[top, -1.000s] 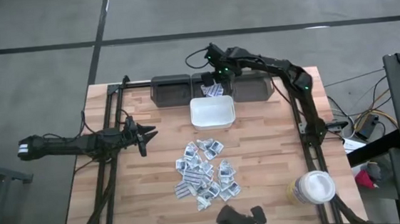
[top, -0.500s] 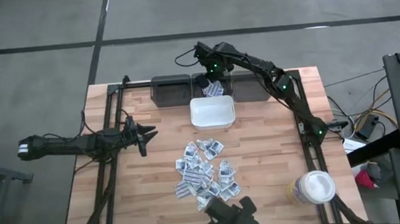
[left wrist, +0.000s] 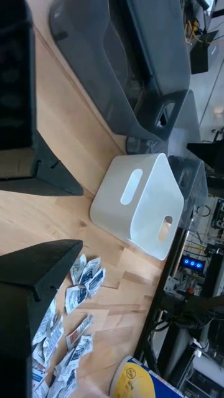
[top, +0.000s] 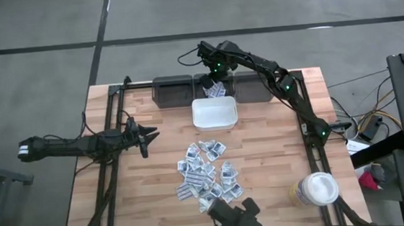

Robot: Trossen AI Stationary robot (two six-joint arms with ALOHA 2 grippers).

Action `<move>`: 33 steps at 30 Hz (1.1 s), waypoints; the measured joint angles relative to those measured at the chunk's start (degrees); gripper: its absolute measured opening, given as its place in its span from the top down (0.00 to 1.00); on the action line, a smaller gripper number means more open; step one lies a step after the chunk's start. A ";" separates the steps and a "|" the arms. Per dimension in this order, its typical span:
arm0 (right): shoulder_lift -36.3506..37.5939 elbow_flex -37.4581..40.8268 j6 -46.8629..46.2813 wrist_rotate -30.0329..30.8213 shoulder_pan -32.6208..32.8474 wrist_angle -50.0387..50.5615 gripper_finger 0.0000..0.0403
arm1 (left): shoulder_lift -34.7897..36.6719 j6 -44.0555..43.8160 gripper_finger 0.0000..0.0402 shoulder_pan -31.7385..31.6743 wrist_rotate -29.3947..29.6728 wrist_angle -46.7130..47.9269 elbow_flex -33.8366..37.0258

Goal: Pick & Place First Aid Supplies
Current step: Put the blue bandage into the middle black bin

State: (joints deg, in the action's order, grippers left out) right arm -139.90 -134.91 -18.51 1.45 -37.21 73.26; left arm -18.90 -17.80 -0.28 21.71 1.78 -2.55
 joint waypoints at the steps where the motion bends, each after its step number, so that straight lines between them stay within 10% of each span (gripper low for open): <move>1: 0.00 0.00 0.07 0.01 0.02 -0.04 0.88 | 0.00 0.02 0.69 0.01 0.00 -0.02 0.00; 13: 5.65 0.04 -2.60 -18.12 3.25 10.70 0.70 | 0.00 0.00 0.69 0.00 0.00 -0.07 0.00; 33: 18.05 0.11 3.56 -14.77 32.85 10.52 0.74 | 0.01 -13.85 0.69 0.01 -6.11 -6.70 -0.18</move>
State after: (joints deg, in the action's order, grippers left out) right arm -121.84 -134.80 -14.95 -13.31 -4.36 83.78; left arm -18.88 -31.65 -0.27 15.61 -4.92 -2.72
